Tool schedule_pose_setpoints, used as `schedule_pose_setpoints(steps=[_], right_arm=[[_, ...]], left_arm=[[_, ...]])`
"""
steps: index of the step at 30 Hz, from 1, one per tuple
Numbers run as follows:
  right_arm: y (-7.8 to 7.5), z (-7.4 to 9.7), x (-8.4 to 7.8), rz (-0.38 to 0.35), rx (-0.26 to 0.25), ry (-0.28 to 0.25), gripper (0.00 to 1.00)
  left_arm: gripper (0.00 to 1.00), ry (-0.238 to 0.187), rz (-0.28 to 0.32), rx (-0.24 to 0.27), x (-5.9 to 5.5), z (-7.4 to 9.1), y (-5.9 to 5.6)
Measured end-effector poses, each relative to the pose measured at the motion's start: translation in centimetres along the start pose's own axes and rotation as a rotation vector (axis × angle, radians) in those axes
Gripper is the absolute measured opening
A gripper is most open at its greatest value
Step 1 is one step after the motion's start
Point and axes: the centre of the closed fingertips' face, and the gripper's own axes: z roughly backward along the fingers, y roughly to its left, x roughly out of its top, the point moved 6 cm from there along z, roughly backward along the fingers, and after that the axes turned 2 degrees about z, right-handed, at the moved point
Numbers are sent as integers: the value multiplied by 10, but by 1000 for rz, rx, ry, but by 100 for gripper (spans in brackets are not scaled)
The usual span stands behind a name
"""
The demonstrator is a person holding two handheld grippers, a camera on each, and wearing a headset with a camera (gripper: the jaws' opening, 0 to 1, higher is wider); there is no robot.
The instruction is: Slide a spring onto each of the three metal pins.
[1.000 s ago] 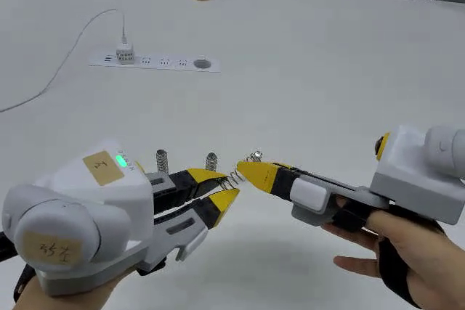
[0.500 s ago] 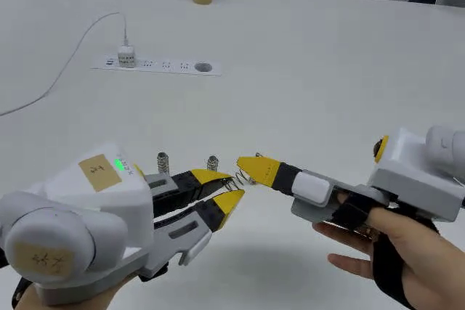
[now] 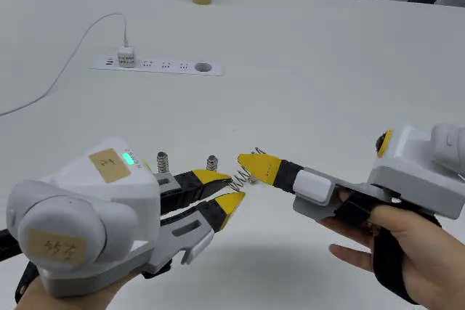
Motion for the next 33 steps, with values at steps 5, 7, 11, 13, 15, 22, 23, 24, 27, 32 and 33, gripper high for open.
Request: schedule_pose_setpoints(steps=[5, 7, 11, 13, 15, 22, 23, 24, 27, 32, 33], right_arm=[[-2, 2, 5, 29, -15, -10, 11], [-2, 3, 7, 58, -30, -17, 11], [-5, 3, 10, 172, -77, 4, 11], [-4, 2, 13, 214, -84, 8, 11], [-4, 1, 14, 243, -93, 14, 11], [-6, -1, 20, 364, -120, 31, 11], [-7, -1, 21, 378, -121, 30, 11], [-7, -1, 22, 390, -124, 33, 11], [-9, -1, 25, 428, -131, 35, 11], [-12, -3, 30, 469, -143, 34, 11], [-12, -3, 31, 480, -147, 36, 11]], left_arm=[[15, 22, 9, 5, -4, 2, 0], [16, 30, 18, 8, -6, 2, 1], [20, 38, 31, 19, -7, 4, 3], [22, 46, 36, 36, -9, 4, 5], [26, 58, 39, 49, -11, 5, 6], [33, 80, 66, 86, -20, 12, 11], [34, 81, 71, 88, -20, 13, 11], [35, 89, 85, 95, -22, 14, 12], [39, 93, 95, 110, -24, 17, 14], [45, 95, 106, 136, -26, 21, 20], [46, 95, 106, 137, -26, 22, 21]])
